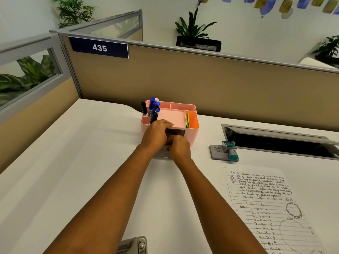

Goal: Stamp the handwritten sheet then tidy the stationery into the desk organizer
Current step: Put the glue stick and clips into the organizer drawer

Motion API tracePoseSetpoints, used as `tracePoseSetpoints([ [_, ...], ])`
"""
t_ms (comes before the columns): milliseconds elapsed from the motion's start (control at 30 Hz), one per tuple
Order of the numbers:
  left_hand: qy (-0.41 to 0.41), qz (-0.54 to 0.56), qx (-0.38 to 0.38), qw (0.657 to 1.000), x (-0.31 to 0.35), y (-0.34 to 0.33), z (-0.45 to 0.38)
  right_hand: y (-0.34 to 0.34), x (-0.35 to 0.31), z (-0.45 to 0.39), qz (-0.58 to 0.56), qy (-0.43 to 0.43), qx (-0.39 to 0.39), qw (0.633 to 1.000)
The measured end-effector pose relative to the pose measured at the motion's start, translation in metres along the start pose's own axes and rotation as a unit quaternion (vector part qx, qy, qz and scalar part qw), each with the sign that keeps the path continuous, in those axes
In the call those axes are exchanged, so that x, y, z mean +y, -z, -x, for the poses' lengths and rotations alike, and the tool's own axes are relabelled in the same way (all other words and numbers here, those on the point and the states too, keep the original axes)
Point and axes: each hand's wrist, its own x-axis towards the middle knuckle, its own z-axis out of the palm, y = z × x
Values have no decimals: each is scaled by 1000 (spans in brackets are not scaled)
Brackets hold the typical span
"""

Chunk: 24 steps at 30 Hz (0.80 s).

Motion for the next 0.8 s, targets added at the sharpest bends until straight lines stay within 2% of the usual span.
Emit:
tracePoseSetpoints([
  [100, -10, -14, 0, 1000, -1, -1, 0, 5, 0, 3, 61, 50, -8, 997],
  [233, -33, -25, -15, 999, -2, 4, 0, 14, 12, 13, 186, 207, 45, 959],
  [300, -38, -33, -13, 999, -3, 5, -1, 19, 23, 16, 218, 327, 103, 914],
  [367, -16, -29, -3, 999, -3, 3, -1, 25, 35, 10, 299, 400, 146, 854],
  [533, -24, -71, 0, 997, -1, 0, -1, 32, 41, -13, 440, 398, 139, 793],
  [800, -13, -55, 1, 998, -1, -1, -2, 25, 31, -30, 445, 416, 223, 761],
])
